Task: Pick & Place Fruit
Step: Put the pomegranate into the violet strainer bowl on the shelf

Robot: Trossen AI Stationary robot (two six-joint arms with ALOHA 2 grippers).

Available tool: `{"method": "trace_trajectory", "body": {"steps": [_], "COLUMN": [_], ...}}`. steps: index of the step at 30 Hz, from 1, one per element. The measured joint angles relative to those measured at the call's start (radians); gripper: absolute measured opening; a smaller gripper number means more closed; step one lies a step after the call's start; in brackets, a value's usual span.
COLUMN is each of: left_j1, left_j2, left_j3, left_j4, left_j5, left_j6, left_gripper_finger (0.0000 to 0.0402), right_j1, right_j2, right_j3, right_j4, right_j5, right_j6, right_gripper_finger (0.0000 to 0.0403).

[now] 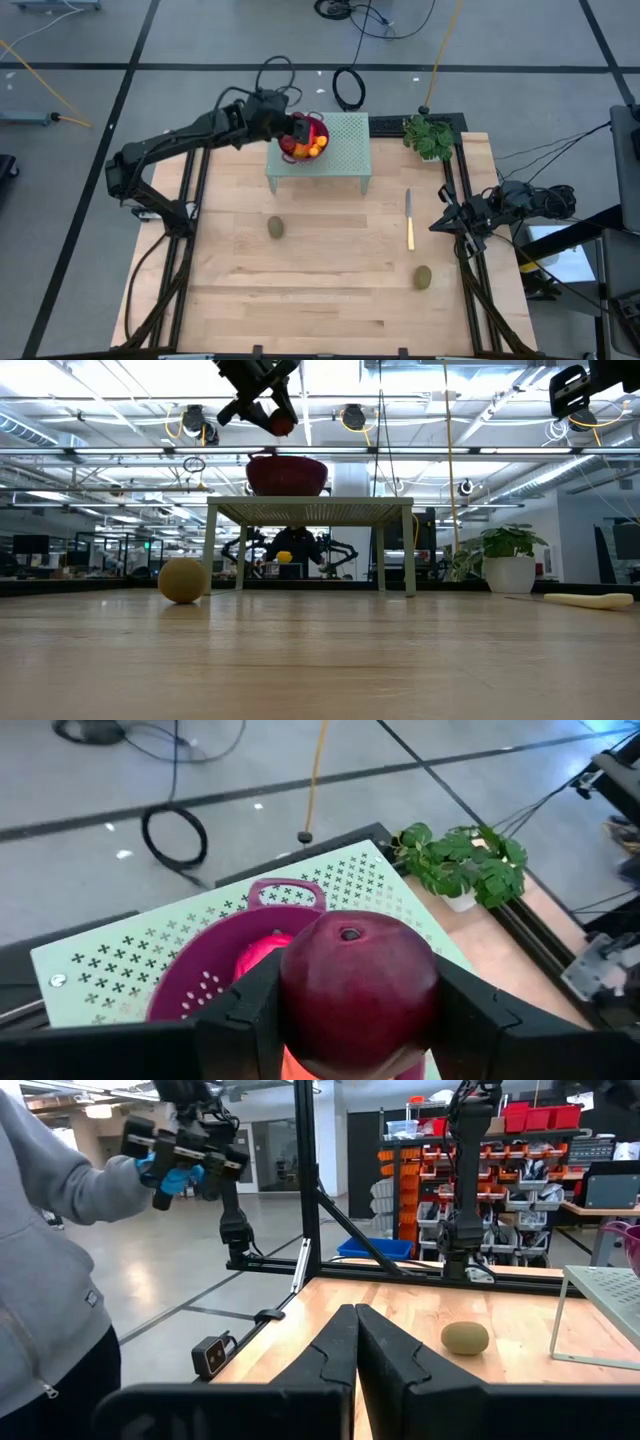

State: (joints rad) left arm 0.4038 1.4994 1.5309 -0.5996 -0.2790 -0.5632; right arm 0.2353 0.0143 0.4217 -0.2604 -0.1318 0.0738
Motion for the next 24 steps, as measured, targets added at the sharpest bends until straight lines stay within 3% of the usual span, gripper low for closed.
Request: {"method": "trace_trajectory", "body": {"steps": [6, 11, 24], "left_j1": [0.116, 0.192, 0.233], "left_j2": [0.000, 0.000, 0.056], "left_j3": [0.000, 0.000, 0.001], "left_j4": [-0.024, -0.089, -0.050], "left_j5": [0.140, 0.254, 0.360], "left_j6": [0.008, 0.012, 0.082], "left_gripper_finger": [0.0194, 0.0180, 0.0187], "right_j1": [0.000, 0.000, 0.000], "right_j2": [0.000, 0.000, 0.000], "right_j3": [0.000, 0.000, 0.000], "right_j4": [0.000, 0.000, 0.001], "right_j5": [0.000, 0.000, 0.008], "right_j6": [0.000, 0.000, 0.000], "right_gripper_finger": [0.0000, 0.0000, 0.0000]}}
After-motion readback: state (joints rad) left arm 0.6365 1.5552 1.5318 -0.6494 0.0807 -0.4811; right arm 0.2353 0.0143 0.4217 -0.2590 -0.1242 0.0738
